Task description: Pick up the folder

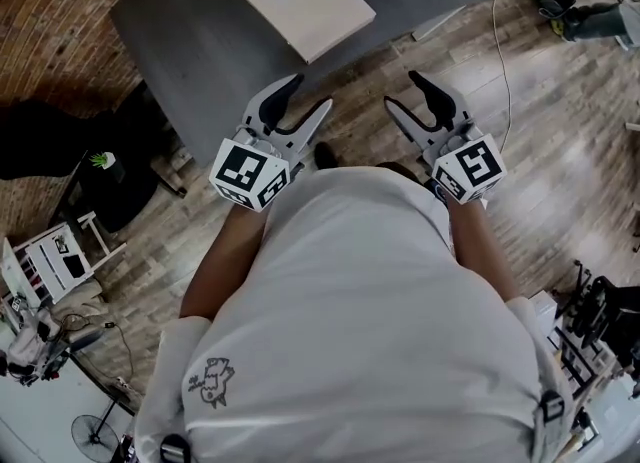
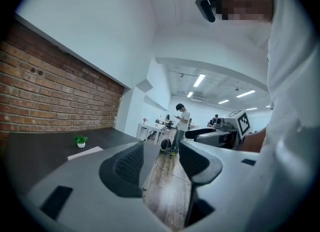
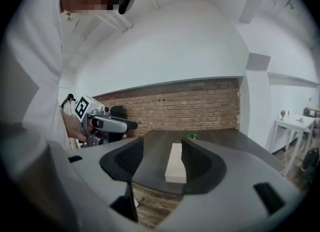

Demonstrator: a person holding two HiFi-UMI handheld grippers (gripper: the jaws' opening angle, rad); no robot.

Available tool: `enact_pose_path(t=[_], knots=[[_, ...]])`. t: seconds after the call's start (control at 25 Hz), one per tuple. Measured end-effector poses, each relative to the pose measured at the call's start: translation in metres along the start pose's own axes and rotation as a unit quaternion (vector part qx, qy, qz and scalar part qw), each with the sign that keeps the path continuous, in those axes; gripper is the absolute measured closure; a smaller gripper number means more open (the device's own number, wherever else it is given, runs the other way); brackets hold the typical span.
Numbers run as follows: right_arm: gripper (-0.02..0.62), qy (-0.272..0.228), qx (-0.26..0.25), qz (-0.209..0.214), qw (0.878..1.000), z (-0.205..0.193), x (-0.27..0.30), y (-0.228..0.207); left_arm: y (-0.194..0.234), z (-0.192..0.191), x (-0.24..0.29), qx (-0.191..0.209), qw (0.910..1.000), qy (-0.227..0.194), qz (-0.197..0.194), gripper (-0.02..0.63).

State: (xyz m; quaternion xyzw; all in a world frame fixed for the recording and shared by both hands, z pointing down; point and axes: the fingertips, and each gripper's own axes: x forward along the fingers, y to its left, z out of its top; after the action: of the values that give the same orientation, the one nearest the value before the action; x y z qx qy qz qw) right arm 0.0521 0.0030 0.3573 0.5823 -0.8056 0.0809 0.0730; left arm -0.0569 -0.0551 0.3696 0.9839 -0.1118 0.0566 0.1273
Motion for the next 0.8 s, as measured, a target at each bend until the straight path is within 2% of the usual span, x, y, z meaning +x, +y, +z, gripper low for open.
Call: enact_pose_path(t=[0.4,0.8], knots=[[0.348,0.004,0.004,0.050,0.999,0.003,0.051,-0.016,0.040,0.010,-0.001,-0.004,0.9987,-0.005,0.051,0.371],[0.340,0.010,-0.010,0.149,0.989,0.023,0.123,-0.073,0.093,0.031,0.032,-0.018,0.9891,-0.024,0.144,0.364]])
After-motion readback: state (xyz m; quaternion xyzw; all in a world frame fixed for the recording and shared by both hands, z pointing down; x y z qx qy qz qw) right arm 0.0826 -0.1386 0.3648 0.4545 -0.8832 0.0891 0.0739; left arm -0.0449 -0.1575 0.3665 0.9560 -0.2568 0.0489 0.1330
